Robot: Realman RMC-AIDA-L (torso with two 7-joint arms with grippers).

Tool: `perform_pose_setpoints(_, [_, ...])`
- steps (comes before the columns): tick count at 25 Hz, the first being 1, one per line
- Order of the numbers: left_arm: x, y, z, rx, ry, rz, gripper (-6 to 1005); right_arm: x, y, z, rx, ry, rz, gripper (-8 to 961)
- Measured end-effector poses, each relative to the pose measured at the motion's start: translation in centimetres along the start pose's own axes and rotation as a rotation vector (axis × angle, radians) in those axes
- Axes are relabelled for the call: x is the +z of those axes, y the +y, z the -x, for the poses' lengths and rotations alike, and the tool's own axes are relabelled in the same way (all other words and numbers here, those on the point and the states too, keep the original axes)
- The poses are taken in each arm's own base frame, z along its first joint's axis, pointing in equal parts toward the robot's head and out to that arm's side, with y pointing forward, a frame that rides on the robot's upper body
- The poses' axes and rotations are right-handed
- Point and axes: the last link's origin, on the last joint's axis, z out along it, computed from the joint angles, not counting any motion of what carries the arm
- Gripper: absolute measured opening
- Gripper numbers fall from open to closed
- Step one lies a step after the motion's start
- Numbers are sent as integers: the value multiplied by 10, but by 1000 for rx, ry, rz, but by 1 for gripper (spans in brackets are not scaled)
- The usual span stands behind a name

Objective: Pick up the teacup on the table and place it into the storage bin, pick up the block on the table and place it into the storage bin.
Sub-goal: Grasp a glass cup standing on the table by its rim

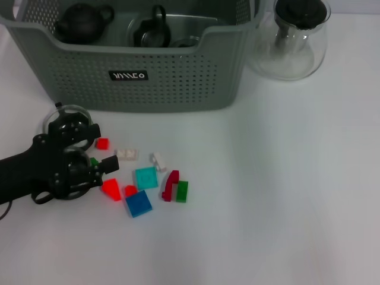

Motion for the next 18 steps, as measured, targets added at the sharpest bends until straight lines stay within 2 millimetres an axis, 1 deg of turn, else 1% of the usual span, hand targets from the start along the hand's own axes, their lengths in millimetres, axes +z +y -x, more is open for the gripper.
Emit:
perform_pose_setpoints(2, [0,0,0,2,1,1,811,-34,15,-8,-56,-138,116,504])
perform_pose_setpoints(4, [1,-1,-2,6,1,2,810,-67,23,-22,-84,-240,154,504])
perform_pose_setpoints(5, [1,-2,-2,8,1,4,810,-83,27,-32,-83,-265,162,505])
perform_pose_setpoints(6, [2,-2,-3,11,0,5,810,-98,31,-44,-85,-275,168,505])
perform_pose_setpoints(7, [2,-3,-4,13,0,5,810,-109,36,-55,-92,-265,177,505])
perform_pose_setpoints(8, [2,-3,-4,15,-1,6,810,-124,43,-70,-111,-238,192,505])
perform_pose_setpoints(10, [3,-4,-5,17,-1,8,809,-144,54,-98,-129,-150,206,505])
perform_pose_setpoints(11, [3,-5,-6,17,-2,8,809,-153,59,-112,-132,-97,217,505])
perform_pose_setpoints(13, [3,-5,-6,20,-3,11,809,-165,63,-137,-112,8,212,504])
perform_pose_setpoints(16, [-1,-3,-10,21,-10,30,808,-179,62,-168,-24,113,189,504])
perform_pose_setpoints(18, [-8,-5,-19,3,-32,32,808,-180,61,-171,-10,116,186,505])
